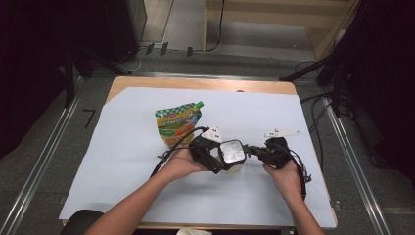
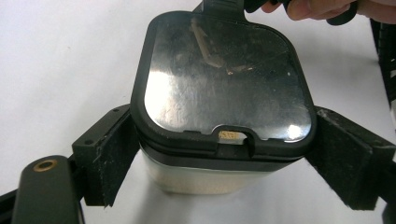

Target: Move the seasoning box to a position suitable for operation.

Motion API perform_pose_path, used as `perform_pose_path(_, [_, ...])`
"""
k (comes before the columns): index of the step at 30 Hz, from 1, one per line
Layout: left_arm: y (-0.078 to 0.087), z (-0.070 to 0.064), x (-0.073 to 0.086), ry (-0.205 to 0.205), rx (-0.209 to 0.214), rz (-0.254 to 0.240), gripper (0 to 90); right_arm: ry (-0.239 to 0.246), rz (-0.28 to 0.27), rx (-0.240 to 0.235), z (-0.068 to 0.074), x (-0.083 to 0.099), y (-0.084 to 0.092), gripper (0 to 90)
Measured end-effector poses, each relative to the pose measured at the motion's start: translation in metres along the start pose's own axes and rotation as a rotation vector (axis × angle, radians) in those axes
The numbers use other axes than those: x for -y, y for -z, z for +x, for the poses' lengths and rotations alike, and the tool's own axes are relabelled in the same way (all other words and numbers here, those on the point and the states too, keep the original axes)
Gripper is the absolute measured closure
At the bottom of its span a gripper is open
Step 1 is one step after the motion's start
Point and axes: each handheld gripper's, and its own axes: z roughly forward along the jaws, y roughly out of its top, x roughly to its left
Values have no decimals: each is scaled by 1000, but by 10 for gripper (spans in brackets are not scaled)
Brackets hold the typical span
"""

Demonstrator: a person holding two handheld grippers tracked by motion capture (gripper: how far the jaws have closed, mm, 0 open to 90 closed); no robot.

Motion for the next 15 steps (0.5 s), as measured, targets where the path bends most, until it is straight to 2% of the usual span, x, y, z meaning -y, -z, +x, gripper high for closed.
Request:
perform_pose_path(2, [2, -2, -2, -18, -12, 1, 161, 2, 2, 0, 0, 1, 0, 900])
perform_pose_path(11, [3, -2, -3, -17, -11, -8, 162, 3, 5, -2, 0, 3, 0, 900])
perform_pose_path(15, [7, -3, -6, -24, -12, -29, 163, 2, 7, -4, 0, 3, 0, 900])
